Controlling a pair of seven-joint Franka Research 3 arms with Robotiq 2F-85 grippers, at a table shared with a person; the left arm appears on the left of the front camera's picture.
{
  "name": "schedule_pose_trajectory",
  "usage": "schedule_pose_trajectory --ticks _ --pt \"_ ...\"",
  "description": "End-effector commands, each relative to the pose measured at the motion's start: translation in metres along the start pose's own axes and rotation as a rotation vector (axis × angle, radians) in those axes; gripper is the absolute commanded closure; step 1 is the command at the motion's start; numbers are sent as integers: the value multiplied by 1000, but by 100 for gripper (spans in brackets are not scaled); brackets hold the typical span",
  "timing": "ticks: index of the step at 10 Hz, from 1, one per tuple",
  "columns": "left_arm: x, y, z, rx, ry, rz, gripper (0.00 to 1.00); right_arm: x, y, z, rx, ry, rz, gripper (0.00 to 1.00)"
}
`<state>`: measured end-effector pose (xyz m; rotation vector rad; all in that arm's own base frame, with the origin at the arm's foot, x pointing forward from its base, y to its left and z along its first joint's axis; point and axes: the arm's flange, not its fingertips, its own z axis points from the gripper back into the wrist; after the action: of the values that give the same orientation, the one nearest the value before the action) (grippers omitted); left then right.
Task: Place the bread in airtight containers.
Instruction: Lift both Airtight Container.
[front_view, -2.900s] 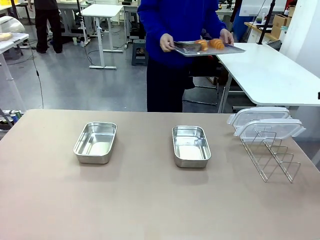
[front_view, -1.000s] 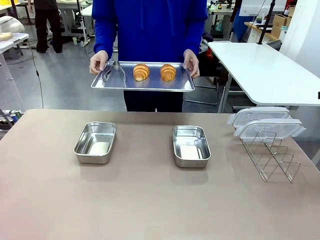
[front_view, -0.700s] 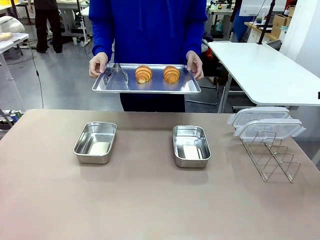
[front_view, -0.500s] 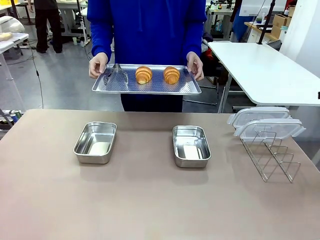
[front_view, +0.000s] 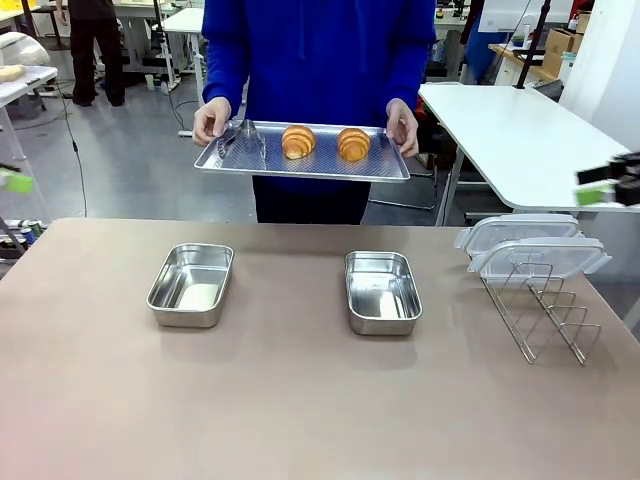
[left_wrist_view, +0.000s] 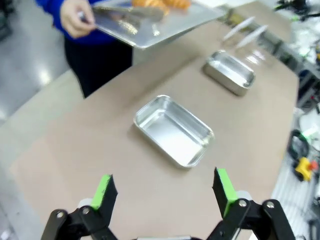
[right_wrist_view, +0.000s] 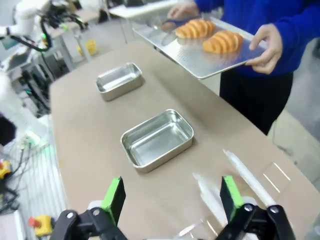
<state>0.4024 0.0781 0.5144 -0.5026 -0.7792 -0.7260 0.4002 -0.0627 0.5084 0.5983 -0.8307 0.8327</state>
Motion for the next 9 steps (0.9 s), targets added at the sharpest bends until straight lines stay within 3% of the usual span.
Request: schedule_pose_trajectory --ticks 1,3,4,5,6,7,8,9 --pt "43 -4 -32 82 151 94 0 51 16 -42 -70 163 -82 0" --pt "64 -5 -72 239 253 244 0 80 46 -90 -155 290 -222 0" --pt "69 -2 -91 348 285 312 0 90 58 -117 -273 351 -278 0" --pt "72 5 -104 385 309 391 0 95 63 -137 -294 437 -325 0" --pt "72 13 -113 413 333 453 0 96 61 -153 -306 458 -362 0" --pt "72 19 -117 414 345 495 0 94 58 -163 -278 496 -382 0" --pt "70 22 -119 416 375 511 0 91 54 -156 -124 515 -359 0" --pt "53 19 -122 437 332 430 0 80 68 -161 -326 460 -326 0"
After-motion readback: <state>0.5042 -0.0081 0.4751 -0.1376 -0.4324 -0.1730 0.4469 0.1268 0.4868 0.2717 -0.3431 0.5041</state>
